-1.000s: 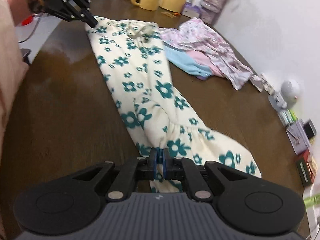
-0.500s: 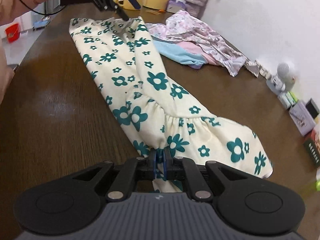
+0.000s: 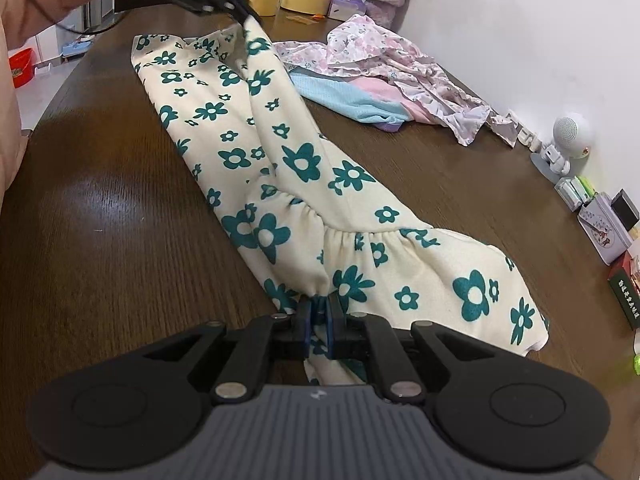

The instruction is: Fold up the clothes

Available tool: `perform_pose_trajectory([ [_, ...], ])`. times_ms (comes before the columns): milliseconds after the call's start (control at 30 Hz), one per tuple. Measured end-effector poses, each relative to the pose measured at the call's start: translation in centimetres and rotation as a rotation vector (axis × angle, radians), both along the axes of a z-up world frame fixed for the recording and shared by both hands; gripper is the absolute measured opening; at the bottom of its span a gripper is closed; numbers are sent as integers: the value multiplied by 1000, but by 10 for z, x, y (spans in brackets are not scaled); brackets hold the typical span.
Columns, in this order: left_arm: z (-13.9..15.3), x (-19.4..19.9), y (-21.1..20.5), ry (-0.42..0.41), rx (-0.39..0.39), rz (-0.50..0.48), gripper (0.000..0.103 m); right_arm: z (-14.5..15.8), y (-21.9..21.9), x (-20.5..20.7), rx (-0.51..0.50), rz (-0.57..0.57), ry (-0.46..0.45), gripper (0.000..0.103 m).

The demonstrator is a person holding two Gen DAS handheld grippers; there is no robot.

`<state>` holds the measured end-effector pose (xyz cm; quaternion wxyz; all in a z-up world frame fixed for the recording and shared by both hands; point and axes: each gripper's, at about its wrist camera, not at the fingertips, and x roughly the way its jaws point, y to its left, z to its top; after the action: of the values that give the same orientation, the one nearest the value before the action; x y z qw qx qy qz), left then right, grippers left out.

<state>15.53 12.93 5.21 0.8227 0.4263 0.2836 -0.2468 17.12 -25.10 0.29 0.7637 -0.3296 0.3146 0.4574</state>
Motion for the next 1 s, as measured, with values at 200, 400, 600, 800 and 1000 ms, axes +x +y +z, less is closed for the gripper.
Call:
perform_pose_trajectory([
  [200,-26,-73,-40,-88,62,18,1,-2,0,-5,16,-14,-35,6],
  [400,-52,-106,-64,-93,52,81,1,0,-7,-15,31,-33,-114,6],
  [600,-29,-88,-43,-151,-1,216,31,10,-13,-18,82,-36,-115,30],
  [800,-15,-58,1,-82,-66,339,47,43,-2,-21,250,-17,-47,50],
  [1000,8,-16,59,33,-265,381,48,55,89,-11,245,81,-7,56],
])
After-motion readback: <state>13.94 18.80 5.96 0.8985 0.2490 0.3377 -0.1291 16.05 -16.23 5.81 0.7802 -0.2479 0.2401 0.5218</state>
